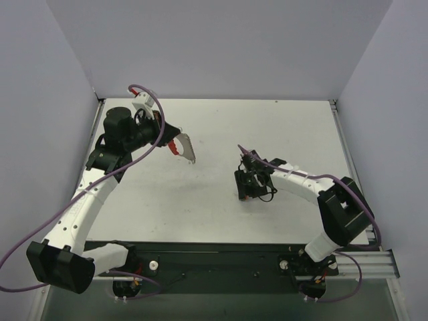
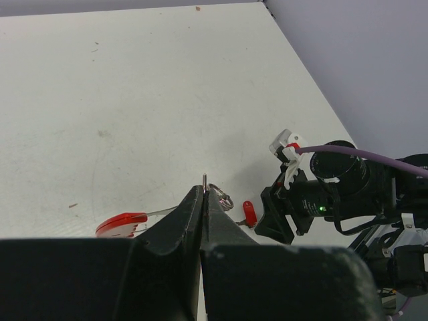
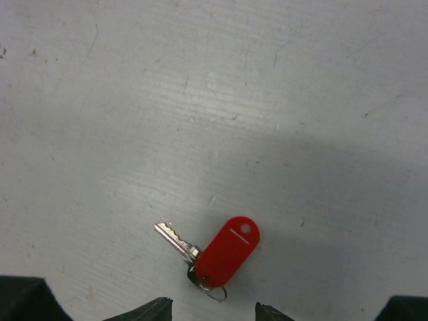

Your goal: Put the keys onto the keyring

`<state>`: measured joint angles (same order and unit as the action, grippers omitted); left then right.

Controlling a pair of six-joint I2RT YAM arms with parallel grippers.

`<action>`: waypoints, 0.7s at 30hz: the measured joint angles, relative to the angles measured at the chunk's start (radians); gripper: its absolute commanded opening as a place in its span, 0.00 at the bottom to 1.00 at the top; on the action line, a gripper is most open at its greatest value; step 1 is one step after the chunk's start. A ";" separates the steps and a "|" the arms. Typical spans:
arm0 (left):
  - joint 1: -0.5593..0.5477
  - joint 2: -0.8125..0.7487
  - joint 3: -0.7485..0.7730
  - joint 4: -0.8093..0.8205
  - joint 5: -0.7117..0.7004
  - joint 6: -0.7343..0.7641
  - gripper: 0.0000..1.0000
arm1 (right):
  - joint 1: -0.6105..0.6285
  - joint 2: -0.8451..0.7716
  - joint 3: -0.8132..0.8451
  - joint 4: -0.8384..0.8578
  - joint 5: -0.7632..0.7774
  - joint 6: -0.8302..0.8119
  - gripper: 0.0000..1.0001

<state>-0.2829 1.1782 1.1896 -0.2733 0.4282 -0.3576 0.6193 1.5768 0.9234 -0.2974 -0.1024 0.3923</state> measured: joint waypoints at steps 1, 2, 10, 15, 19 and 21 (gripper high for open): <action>0.000 0.000 0.000 0.000 0.000 0.000 0.00 | -0.004 -0.001 -0.018 0.007 -0.011 -0.012 0.49; 0.000 0.000 0.000 0.000 0.000 0.000 0.00 | -0.011 -0.004 -0.036 0.015 -0.025 -0.026 0.49; 0.000 -0.003 0.000 0.000 0.000 0.000 0.00 | -0.063 -0.087 -0.156 0.124 -0.133 -0.095 0.48; 0.000 -0.004 0.000 -0.001 0.000 0.000 0.00 | -0.069 -0.107 -0.176 0.191 -0.175 -0.119 0.46; 0.000 -0.004 0.000 -0.001 0.000 0.000 0.00 | -0.074 -0.107 -0.199 0.246 -0.194 -0.127 0.41; 0.000 -0.004 0.000 -0.004 0.000 0.000 0.00 | -0.078 -0.107 -0.206 0.256 -0.200 -0.130 0.38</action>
<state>-0.2829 1.1744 1.1896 -0.2771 0.4282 -0.3576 0.5415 1.4700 0.7170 -0.0418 -0.3019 0.2623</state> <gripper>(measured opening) 0.086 0.420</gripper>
